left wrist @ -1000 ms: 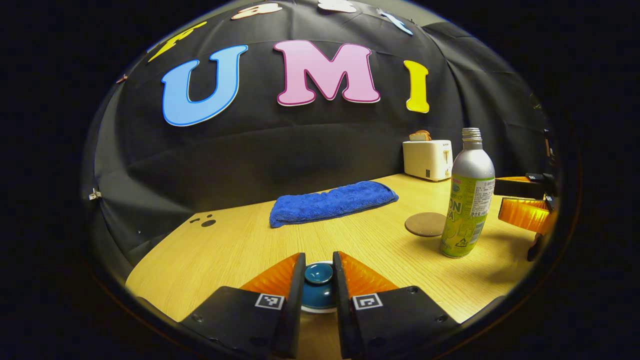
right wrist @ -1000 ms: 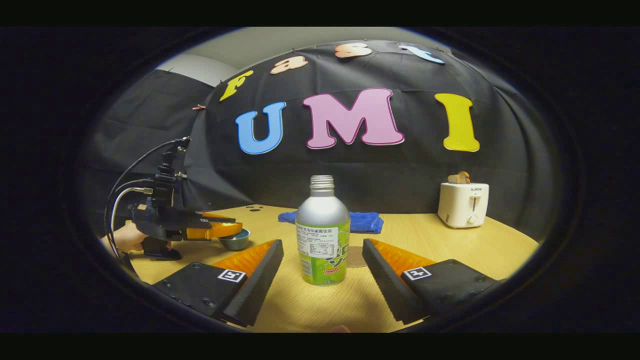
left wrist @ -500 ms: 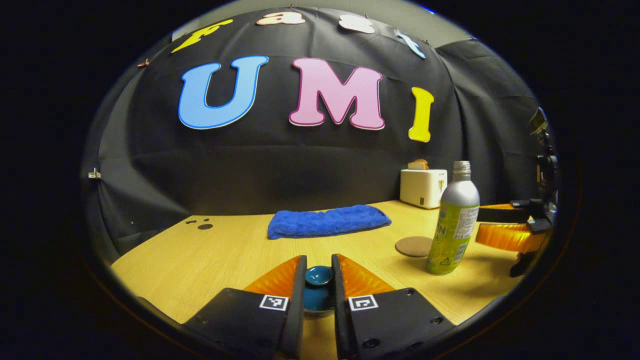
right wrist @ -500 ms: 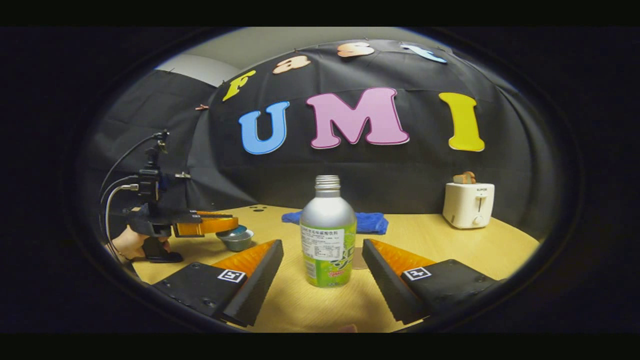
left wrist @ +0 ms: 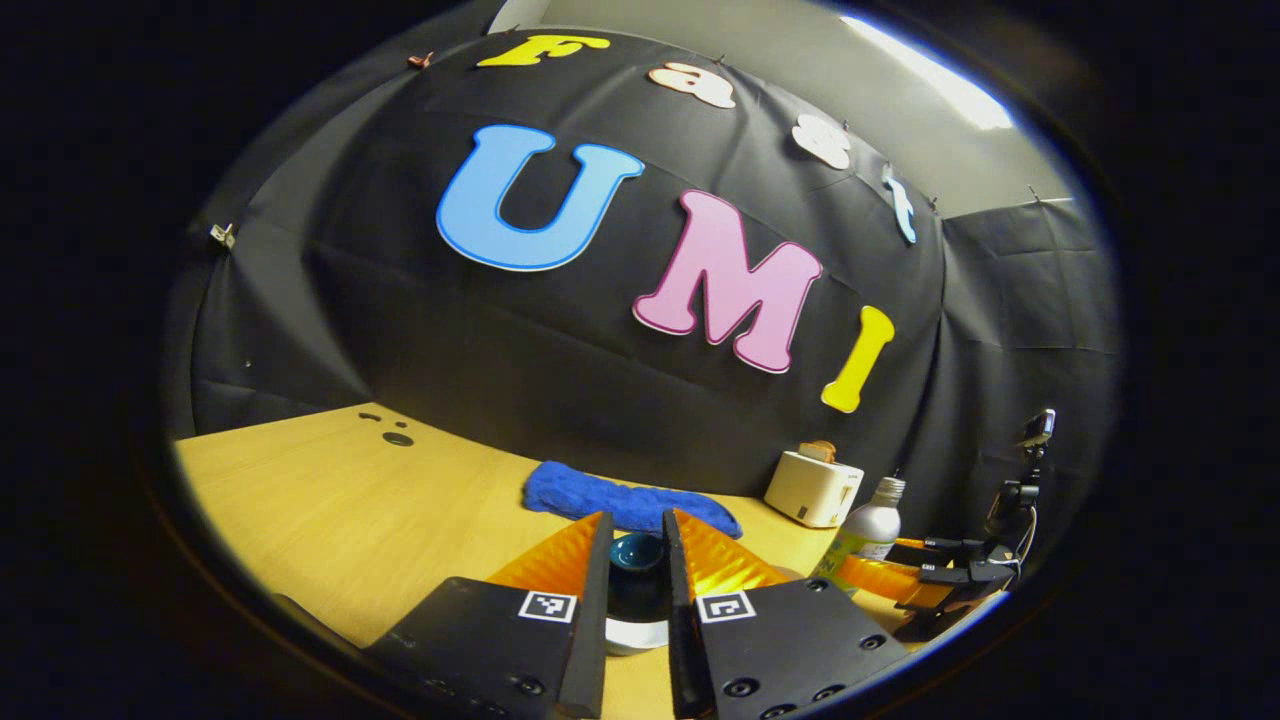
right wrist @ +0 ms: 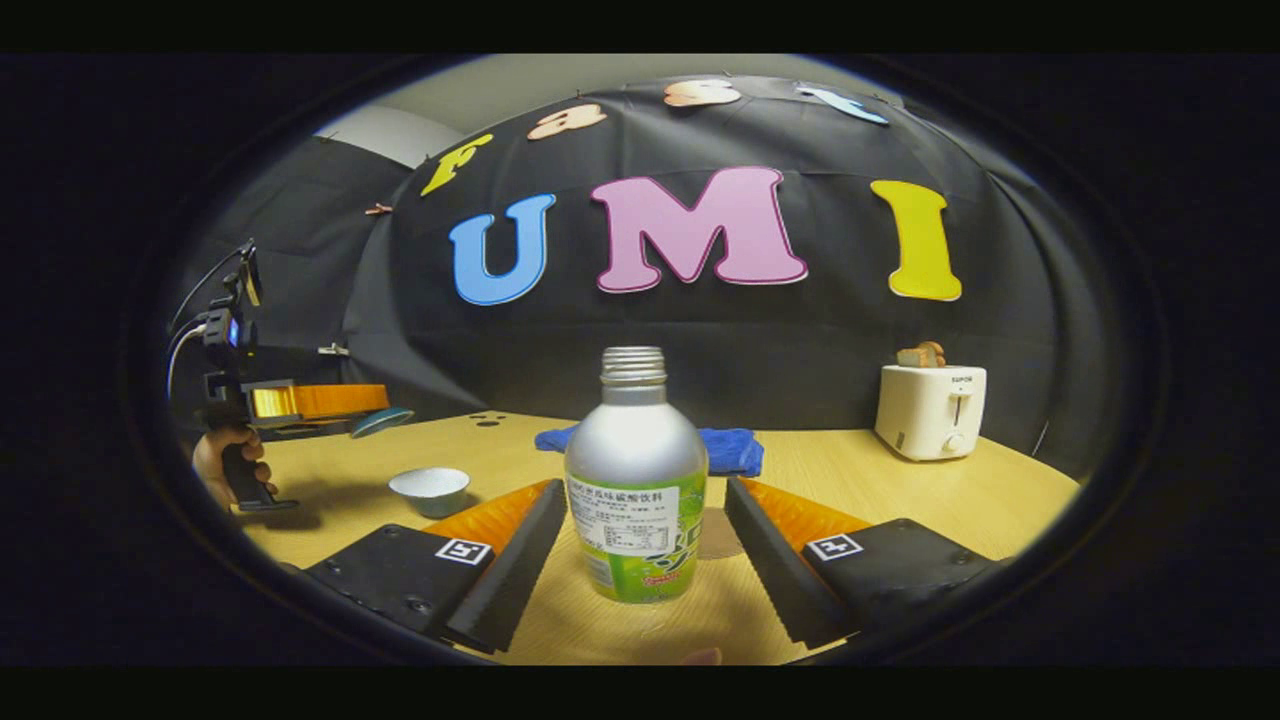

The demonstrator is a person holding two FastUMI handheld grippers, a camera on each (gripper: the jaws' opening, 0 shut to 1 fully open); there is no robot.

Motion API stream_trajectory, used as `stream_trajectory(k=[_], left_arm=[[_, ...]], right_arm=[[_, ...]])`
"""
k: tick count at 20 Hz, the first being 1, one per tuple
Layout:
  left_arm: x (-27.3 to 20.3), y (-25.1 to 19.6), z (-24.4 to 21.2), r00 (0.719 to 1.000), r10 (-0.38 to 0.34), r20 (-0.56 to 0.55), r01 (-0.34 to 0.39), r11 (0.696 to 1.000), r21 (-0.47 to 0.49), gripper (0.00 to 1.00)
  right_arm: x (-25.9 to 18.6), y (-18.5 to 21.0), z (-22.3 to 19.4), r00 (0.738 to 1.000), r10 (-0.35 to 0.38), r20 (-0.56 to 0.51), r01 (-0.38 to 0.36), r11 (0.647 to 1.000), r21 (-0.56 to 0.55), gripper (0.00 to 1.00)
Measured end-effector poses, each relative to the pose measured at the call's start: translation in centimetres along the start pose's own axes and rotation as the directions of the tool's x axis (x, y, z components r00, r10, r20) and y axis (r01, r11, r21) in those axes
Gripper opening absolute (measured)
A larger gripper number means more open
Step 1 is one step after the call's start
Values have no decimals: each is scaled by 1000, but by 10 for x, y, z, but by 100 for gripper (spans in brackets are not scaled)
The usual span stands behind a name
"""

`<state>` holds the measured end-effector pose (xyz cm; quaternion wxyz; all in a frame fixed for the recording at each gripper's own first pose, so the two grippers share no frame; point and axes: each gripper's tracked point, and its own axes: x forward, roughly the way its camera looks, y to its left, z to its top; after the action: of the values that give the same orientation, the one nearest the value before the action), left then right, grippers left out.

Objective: Open the teacup lid with one hand, grasp the water bottle and pour water into the teacup with the other hand; after pouring, place the water bottle on the coaster and then close the teacup lid.

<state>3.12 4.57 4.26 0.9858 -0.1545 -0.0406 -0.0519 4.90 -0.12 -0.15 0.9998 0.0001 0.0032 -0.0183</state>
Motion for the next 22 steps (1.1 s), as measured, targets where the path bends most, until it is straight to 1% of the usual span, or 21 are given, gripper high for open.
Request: stream_trajectory(k=[1, 2, 3, 4, 5, 6, 7, 8, 10, 11, 12, 13, 14, 15, 17, 19, 21, 22], left_arm=[[-4, 14, 4, 1000, 30, 4, -30, 1000, 5, 29], [-7, 22, 8, 999, 42, 8, -42, 999, -12, 29], [-10, 26, 13, 999, 36, 19, -35, 998, -45, 32], [-14, 26, 17, 999, 30, 29, -28, 997, -78, 32], [-16, 28, 20, 999, 23, 32, -20, 995, -99, 29], [-17, 31, 19, 999, 27, 35, -23, 994, -103, 29], [-18, 35, 19, 999, 38, 36, -34, 995, -94, 29], [-20, 37, 20, 998, 45, 33, -43, 996, -79, 29], [-25, 37, 23, 998, 51, 35, -48, 997, -62, 29], [-25, 37, 25, 998, 52, 38, -50, 997, -61, 29], [-25, 37, 25, 998, 54, 35, -51, 997, -62, 29], [-23, 38, 22, 998, 53, 28, -51, 997, -64, 29], [-22, 38, 20, 998, 51, 21, -50, 996, -70, 29], [-22, 38, 17, 999, 48, 16, -47, 996, -78, 29], [-21, 39, 15, 999, 48, 10, -47, 995, -90, 29], [-22, 41, 14, 999, 52, 6, -51, 995, -86, 29], [-23, 43, 16, 998, 56, 10, -55, 995, -82, 29], [-24, 45, 17, 998, 60, 13, -59, 995, -82, 29]], right_arm=[[2, 1, 0, 1000, 0, -1, 0, 1000, 0, 98], [3, 1, 0, 1000, -4, -1, 4, 1000, 0, 98], [5, 1, -1, 1000, -7, 0, 7, 1000, 0, 98], [7, 2, -1, 1000, -6, -1, 6, 1000, -2, 97], [8, 3, -1, 1000, -5, -4, 5, 1000, 0, 91], [8, 2, -2, 1000, -8, -2, 8, 1000, -2, 88], [8, 1, -1, 1000, -13, -1, 13, 1000, -3, 81], [11, 1, -1, 1000, -21, 1, 21, 1000, -9, 81], [16, -5, 2, 998, -67, -7, 67, 994, -82, 79], [21, -4, 4, 997, -73, -17, 70, 988, -137, 79], [26, 1, 6, 997, -65, -29, 58, 979, -196, 79], [29, 6, 11, 997, -64, -33, 52, 963, -265, 79], [33, 11, 17, 997, -65, -29, 51, 938, -342, 79], [37, 15, 24, 998, -59, -16, 47, 906, -420, 79], [44, 32, 36, 999, -33, 9, 32, 817, -576, 79], [50, 53, 33, 1000, -1, 8, 7, 708, -706, 79], [53, 71, 26, 999, 36, -1, -22, 583, -812, 79], [56, 78, 22, 999, 52, -7, -33, 518, -855, 75]])
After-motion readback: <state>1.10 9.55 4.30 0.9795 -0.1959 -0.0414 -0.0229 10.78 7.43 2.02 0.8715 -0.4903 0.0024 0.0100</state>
